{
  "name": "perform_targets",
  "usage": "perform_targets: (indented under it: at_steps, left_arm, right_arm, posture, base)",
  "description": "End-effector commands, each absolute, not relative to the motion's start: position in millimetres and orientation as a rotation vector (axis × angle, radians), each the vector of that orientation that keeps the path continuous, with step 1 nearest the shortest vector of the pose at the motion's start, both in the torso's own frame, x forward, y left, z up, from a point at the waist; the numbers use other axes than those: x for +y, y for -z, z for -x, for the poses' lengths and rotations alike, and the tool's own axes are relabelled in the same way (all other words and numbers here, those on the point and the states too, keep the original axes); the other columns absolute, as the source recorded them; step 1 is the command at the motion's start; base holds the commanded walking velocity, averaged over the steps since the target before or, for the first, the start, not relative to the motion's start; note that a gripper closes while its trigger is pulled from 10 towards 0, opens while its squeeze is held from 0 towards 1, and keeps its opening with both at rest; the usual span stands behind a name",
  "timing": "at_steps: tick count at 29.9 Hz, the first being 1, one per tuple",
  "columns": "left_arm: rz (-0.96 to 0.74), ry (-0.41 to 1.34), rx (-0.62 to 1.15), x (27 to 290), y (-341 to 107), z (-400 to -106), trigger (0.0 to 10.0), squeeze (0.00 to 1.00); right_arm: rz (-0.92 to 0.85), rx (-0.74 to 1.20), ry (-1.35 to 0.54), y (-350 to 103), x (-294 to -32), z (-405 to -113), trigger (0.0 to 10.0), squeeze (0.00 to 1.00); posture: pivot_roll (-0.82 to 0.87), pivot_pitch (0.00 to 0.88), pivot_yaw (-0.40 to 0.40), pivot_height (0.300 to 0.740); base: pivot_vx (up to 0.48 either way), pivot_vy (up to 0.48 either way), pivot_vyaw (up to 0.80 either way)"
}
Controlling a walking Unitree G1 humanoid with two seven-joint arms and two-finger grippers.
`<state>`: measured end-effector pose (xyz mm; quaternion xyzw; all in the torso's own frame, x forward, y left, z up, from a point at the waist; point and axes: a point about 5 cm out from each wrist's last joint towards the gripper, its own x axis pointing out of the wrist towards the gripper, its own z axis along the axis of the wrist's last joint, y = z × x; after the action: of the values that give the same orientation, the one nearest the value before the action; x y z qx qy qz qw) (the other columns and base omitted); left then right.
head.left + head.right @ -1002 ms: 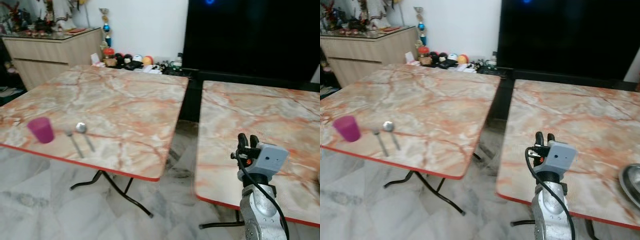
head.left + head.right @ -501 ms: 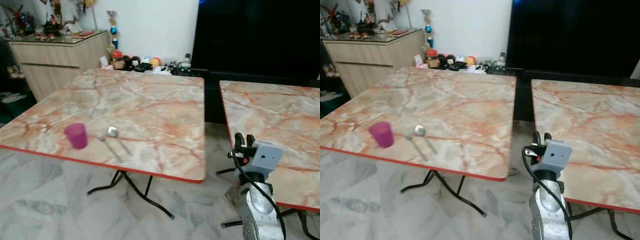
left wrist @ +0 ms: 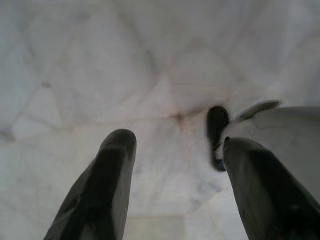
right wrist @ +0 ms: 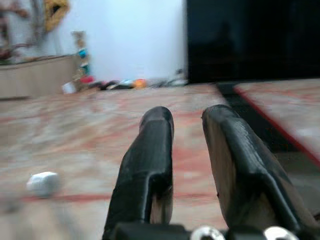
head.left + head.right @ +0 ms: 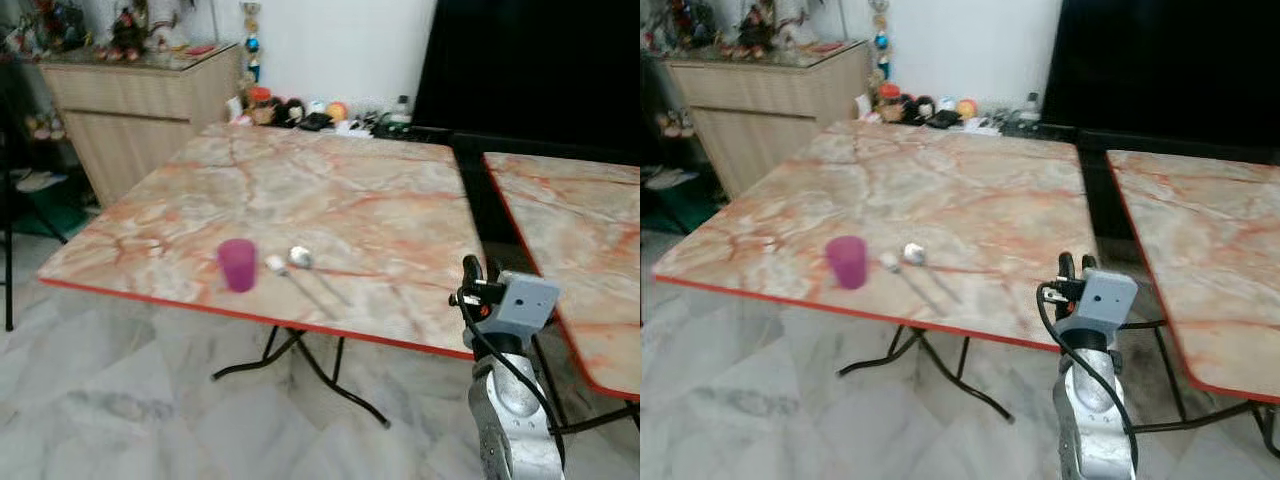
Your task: Setting the table
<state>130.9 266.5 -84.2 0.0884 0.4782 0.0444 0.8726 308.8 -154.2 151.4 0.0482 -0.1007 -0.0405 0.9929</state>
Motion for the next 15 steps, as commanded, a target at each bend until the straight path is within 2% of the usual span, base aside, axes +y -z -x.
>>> perform_targets:
  at_steps: [1, 10, 12, 15]
  left_arm:
    - [-0.181, -0.106, 1.014, 273, 84, -126, 10.0, 0.00]
    - [-0.172, -0.128, 1.021, 285, 81, -120, 10.0, 0.00]
    - [-0.172, -0.130, 1.021, 286, 81, -119, 10.0, 0.00]
    - [-0.179, -0.127, 1.024, 285, 82, -117, 10.0, 0.00]
  right_arm:
    - [-0.088, -0.224, 0.083, -158, -157, -311, 10.0, 0.00]
    - [-0.083, -0.222, 0.080, -159, -158, -311, 10.0, 0.00]
    - [-0.083, -0.223, 0.079, -159, -158, -311, 10.0, 0.00]
    - [-0.083, -0.223, 0.077, -159, -158, -312, 10.0, 0.00]
  posture:
    - [0.10, 0.090, -0.033, 0.740]
    - [0.09, 0.110, -0.040, 0.740]
    - [0.09, 0.111, -0.042, 0.740]
    - [0.09, 0.112, -0.042, 0.740]
  base:
    - [0.000, 0.480, 0.00]
    - [0.000, 0.460, 0.00]
    - [0.000, 0.307, 0.00]
    - [0.000, 0.000, 0.00]
